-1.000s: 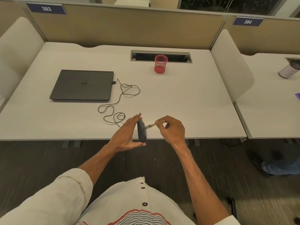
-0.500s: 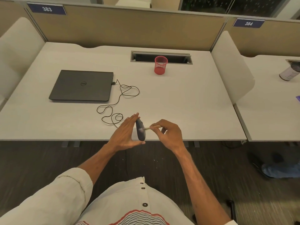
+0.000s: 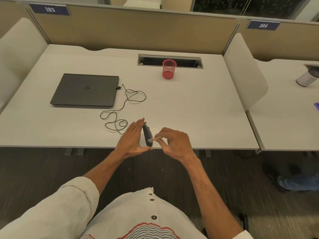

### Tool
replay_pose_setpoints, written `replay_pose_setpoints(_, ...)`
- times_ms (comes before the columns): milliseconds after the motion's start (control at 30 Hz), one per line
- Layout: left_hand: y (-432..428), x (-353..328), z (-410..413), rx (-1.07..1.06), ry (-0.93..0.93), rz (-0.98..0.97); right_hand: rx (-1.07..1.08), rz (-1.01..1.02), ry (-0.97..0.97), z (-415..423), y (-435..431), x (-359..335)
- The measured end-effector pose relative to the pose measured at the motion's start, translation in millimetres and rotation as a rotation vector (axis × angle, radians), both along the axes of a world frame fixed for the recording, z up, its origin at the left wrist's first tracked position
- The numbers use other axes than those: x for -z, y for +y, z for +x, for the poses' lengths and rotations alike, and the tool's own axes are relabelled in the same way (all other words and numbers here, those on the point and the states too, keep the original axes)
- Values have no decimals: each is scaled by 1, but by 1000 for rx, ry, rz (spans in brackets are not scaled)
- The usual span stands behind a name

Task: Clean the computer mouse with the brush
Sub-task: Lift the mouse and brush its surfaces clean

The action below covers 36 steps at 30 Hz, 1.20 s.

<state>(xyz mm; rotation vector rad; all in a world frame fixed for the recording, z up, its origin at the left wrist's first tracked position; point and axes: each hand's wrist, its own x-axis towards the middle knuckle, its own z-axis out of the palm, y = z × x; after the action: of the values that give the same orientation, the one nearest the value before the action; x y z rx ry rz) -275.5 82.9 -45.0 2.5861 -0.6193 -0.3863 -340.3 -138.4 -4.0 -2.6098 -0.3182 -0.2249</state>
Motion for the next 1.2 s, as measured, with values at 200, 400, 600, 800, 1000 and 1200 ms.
replay_pose_setpoints(200, -8, -2, -5, -13, -9, -9, -11, -41, 47, -1, -3, 2)
replay_pose_setpoints(400, -14, 0, -13, -6, -26, -6, -4, -126, 187, -10, -14, 5)
replay_pose_setpoints(600, -25, -1, -17, -33, 6, -64, 222, 151, 207, -15, -31, 13)
replay_pose_setpoints(800, -34, -6, -16, -11, 30, -151, 434, 683, 298, -9, -44, 26)
replay_pose_setpoints(1000, -37, -18, -5, -16, -28, -186, 539, 1116, 378, 17, -52, 29)
replay_pose_setpoints(1200, -46, -18, 22, -43, -29, -176, 483, 997, 489, 66, -43, 24)
